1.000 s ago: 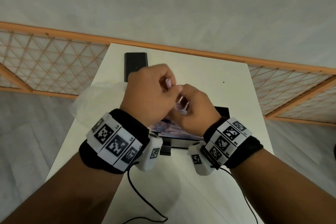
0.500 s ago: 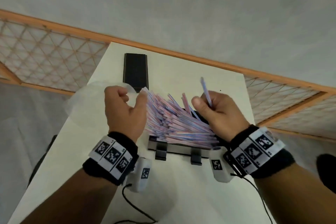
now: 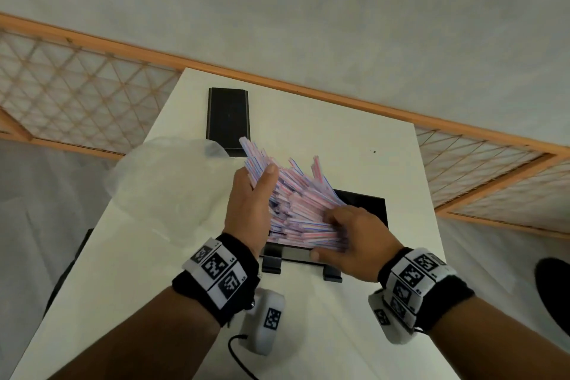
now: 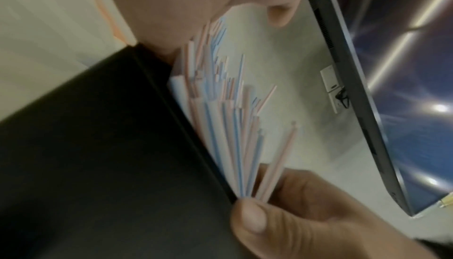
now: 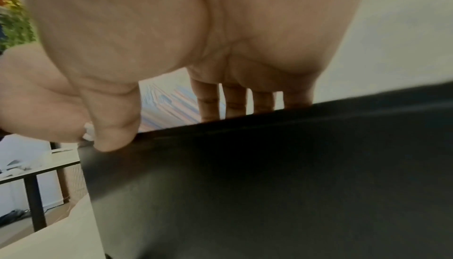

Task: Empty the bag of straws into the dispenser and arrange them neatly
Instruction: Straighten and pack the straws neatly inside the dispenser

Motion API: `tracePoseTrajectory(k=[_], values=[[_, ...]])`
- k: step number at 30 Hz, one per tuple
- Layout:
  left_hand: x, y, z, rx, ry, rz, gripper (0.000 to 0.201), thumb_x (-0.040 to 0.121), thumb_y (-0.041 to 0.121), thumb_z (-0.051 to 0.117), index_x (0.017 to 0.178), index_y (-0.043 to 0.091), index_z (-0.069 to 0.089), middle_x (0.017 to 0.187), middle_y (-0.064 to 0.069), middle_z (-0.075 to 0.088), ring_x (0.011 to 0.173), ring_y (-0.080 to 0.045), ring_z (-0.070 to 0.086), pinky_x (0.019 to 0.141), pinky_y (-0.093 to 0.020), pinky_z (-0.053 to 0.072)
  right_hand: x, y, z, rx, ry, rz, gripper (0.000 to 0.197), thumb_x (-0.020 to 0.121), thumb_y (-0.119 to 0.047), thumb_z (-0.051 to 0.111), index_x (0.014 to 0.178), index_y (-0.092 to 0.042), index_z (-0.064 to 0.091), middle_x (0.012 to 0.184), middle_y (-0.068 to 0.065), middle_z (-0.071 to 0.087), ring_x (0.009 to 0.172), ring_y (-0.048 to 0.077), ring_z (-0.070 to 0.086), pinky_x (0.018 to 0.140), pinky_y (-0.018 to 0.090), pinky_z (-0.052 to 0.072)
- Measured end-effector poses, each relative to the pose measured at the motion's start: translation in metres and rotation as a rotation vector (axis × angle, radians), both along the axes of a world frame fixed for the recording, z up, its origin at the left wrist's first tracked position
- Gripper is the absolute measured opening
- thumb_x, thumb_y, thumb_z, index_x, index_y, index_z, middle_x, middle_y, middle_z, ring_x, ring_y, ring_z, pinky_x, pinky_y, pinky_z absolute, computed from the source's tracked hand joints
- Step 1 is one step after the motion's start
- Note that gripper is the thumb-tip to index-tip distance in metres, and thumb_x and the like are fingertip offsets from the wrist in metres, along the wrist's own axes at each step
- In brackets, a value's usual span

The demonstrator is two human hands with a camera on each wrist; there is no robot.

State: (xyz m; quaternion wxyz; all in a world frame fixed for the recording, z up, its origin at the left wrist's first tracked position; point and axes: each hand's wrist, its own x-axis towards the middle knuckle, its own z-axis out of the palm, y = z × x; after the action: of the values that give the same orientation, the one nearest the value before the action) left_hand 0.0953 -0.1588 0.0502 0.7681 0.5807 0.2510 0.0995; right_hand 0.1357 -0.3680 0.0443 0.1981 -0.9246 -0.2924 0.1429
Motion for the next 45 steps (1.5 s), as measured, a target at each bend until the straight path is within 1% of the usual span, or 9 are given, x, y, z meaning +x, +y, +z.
tracePoseTrajectory(k=[6,8,11,14,22,27,34,39,45], values=[[-0.002,-0.006,0.001,-0.041,-0.085,0.075,0.066,0.077,0.060,0.060,0.126,0.018,0.051,0.122,0.001,0.065,0.120,-0.022,0.061,0.109,-0.053,0.043,-0.001,0.008,-0.006,-0.037,0.145,0.040,0.047,0.072,-0.079,0.055,0.075,-0.033,0.049,0.063,-0.011,0.048,0.057,0.003,0.050,0.053,0.016,0.035],[-0.003,-0.008,-0.002,0.028,-0.090,0.060,0.058,0.078,0.059,0.059,0.122,0.023,0.050,0.119,0.004,0.065,0.115,-0.018,0.063,0.106,-0.049,0.047,-0.001,0.014,-0.004,-0.083,0.182,0.067,0.048,0.070,-0.084,0.053,0.081,-0.037,0.052,0.065,-0.015,0.052,0.060,0.000,0.054,0.058,0.014,0.041],[-0.004,-0.009,-0.006,0.127,-0.101,0.021,0.055,0.086,0.052,0.057,0.128,0.018,0.045,0.115,0.009,0.064,0.104,-0.003,0.065,0.094,-0.030,0.052,0.002,0.025,0.000,-0.171,0.215,0.140,0.057,0.074,-0.079,0.059,0.103,-0.030,0.061,0.078,-0.012,0.061,0.075,0.011,0.061,0.072,0.026,0.049],[-0.003,-0.009,-0.006,0.188,-0.105,0.014,0.051,0.088,0.047,0.053,0.129,0.018,0.044,0.113,0.014,0.063,0.099,0.006,0.062,0.087,-0.017,0.050,0.013,0.039,0.008,-0.331,0.309,0.129,0.045,0.075,-0.076,0.062,0.081,-0.032,0.057,0.077,-0.012,0.059,0.071,0.010,0.055,0.062,0.024,0.039],[-0.001,-0.007,-0.008,0.190,-0.111,0.053,0.068,0.080,0.058,0.059,0.131,0.015,0.047,0.117,0.008,0.066,0.107,-0.007,0.065,0.095,-0.033,0.053,0.024,0.052,0.008,-0.328,0.483,0.118,0.067,0.062,-0.073,0.076,0.115,-0.034,0.064,0.112,-0.013,0.066,0.104,0.011,0.061,0.097,0.034,0.049],[0.000,-0.003,-0.011,0.201,-0.051,0.015,0.063,0.083,0.064,0.052,0.131,0.024,0.046,0.122,0.011,0.063,0.113,-0.006,0.062,0.103,-0.042,0.050,0.022,0.052,0.008,-0.289,0.483,0.085,0.050,0.062,-0.069,0.078,0.096,-0.037,0.060,0.097,-0.016,0.065,0.093,0.010,0.061,0.083,0.028,0.048],[0.001,0.001,-0.010,0.065,-0.002,-0.037,0.107,0.072,0.091,0.045,0.147,0.016,0.035,0.147,-0.003,0.051,0.136,-0.020,0.050,0.115,-0.050,0.039,0.027,0.049,0.010,-0.280,0.412,0.074,0.061,0.052,-0.086,0.068,0.084,-0.036,0.055,0.085,-0.014,0.060,0.085,0.010,0.059,0.075,0.030,0.048],[0.002,0.002,-0.007,0.091,0.075,-0.085,0.072,0.080,0.075,0.045,0.130,0.024,0.047,0.122,0.011,0.063,0.116,-0.010,0.061,0.108,-0.046,0.045,0.017,0.046,0.008,-0.346,0.312,0.090,0.074,0.056,-0.095,0.055,0.096,-0.032,0.052,0.089,-0.014,0.056,0.087,0.013,0.056,0.077,0.026,0.042],[0.004,0.000,-0.006,-0.069,0.078,0.075,0.077,0.067,0.080,0.051,0.116,0.022,0.052,0.111,0.000,0.066,0.113,-0.029,0.063,0.103,-0.056,0.047,-0.002,0.021,0.021,-0.186,-0.018,0.062,0.058,0.065,-0.069,0.064,0.098,-0.022,0.060,0.095,-0.005,0.058,0.090,0.017,0.055,0.075,0.028,0.045]])
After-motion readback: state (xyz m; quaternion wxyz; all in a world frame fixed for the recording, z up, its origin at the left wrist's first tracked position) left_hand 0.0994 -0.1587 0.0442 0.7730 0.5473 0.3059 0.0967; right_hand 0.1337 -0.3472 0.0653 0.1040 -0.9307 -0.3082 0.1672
